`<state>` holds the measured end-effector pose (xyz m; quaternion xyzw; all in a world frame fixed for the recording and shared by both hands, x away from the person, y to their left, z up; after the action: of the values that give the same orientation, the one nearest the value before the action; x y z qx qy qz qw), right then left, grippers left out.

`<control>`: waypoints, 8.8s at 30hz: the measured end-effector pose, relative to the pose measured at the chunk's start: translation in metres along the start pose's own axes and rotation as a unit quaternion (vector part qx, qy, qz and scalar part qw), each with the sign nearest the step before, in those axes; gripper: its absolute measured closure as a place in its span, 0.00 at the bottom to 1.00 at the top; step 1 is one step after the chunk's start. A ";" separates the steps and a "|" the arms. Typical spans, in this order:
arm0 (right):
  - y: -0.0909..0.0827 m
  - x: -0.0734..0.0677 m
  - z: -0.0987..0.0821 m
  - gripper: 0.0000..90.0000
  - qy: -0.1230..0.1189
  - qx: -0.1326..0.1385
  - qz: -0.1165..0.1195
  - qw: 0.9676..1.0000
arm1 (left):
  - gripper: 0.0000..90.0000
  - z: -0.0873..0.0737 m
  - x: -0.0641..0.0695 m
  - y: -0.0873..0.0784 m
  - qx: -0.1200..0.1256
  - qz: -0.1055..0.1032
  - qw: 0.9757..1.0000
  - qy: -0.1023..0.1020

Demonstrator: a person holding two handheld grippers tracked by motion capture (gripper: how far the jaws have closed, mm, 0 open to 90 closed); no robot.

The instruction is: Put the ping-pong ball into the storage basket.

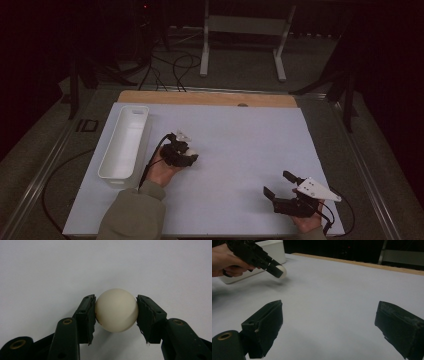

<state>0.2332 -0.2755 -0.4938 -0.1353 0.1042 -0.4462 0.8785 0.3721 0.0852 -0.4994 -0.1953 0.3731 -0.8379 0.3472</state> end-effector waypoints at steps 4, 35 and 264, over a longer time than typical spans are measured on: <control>0.000 0.000 0.000 0.09 0.000 0.000 0.000 1.000 | 0.57 0.001 0.001 -0.003 0.005 0.000 1.000 -0.002; 0.000 0.000 0.000 0.09 0.000 0.000 0.000 1.000 | 0.57 0.004 0.006 -0.019 0.015 -0.003 1.000 0.005; 0.008 0.010 0.001 0.09 0.004 0.003 -0.001 1.000 | 0.57 -0.019 -0.025 -0.149 0.083 0.027 0.996 -0.012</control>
<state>0.2451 -0.2787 -0.4961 -0.1307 0.1066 -0.4478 0.8781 0.3130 0.1844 -0.4006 -0.1653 0.3031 -0.8541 0.3890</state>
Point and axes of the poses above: each handheld gripper's, and its own axes: y roughly forward along the jaws, z roughly out of its top, x roughly to its right, the point moved 2 cm from there along y, roughly forward along the jaws, and after that the axes turned 1 degree about -z, right-handed, at the moved point
